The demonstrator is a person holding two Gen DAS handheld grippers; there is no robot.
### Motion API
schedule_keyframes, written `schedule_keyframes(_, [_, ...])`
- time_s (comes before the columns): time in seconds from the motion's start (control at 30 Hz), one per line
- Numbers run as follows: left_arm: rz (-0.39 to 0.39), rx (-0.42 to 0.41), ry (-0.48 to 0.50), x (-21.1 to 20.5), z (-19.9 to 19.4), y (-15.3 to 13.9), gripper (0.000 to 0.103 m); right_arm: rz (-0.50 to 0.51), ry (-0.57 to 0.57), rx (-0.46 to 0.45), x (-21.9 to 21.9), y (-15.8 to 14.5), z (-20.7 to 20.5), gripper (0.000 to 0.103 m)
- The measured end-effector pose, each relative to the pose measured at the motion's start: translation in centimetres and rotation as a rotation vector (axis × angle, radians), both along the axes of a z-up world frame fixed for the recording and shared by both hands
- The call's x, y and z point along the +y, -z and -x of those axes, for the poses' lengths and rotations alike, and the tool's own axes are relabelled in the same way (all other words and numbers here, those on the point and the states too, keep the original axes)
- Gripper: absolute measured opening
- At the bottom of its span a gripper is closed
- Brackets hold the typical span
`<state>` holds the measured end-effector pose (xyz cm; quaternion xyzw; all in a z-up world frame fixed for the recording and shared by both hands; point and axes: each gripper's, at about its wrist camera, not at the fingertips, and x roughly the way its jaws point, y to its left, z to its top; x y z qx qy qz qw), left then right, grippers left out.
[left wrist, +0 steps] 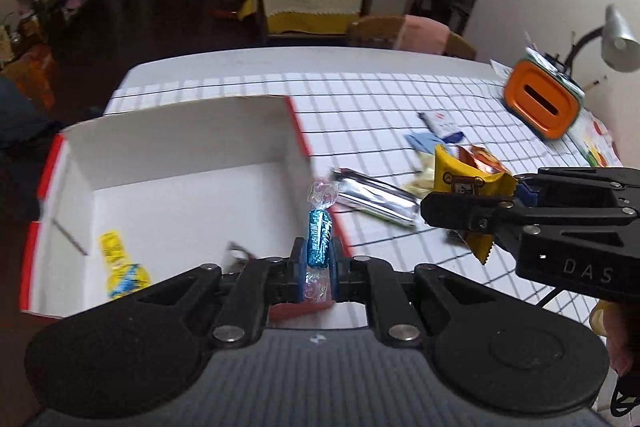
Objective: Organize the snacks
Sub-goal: 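Carry both candies over the red box and open both grippers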
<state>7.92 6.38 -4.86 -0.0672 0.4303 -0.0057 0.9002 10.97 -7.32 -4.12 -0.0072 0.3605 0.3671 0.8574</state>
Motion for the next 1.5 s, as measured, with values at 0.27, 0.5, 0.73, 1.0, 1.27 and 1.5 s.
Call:
schedule_keyframes(0.27, [-0.015,0.01,-0.062,5.1,-0.1,0.3,0.011,0.037,-0.029,0.002,5.4,0.8,-0.6,0.021])
schedule_keyframes(0.5, [-0.022,0.054,-0.118,9.6,-1.0,1.6,0.011,0.084,-0.025,0.038,9.1,2.6,-1.9,0.021])
schedule_keyframes(0.73, [-0.043,0.112,-0.155,13.6,-2.5,3.4,0.011,0.155,-0.031,0.075,12.8,5.0,-3.2,0.022])
schedule_keyframes(1.0, [-0.039,0.2,-0.159,15.4,-4.4,5.7,0.011,0.226,-0.038,0.136,15.9,7.4,-4.7,0.022])
schedule_keyframes(1.27, [-0.047,0.32,-0.135,15.4,-6.1,8.3,0.011,0.258,-0.037,0.19,17.0,8.9,-5.5,0.022])
schedule_keyframes(1.5, [-0.043,0.379,-0.128,15.4,-6.4,10.1,0.011,0.268,-0.037,0.198,17.3,9.0,-5.7,0.026])
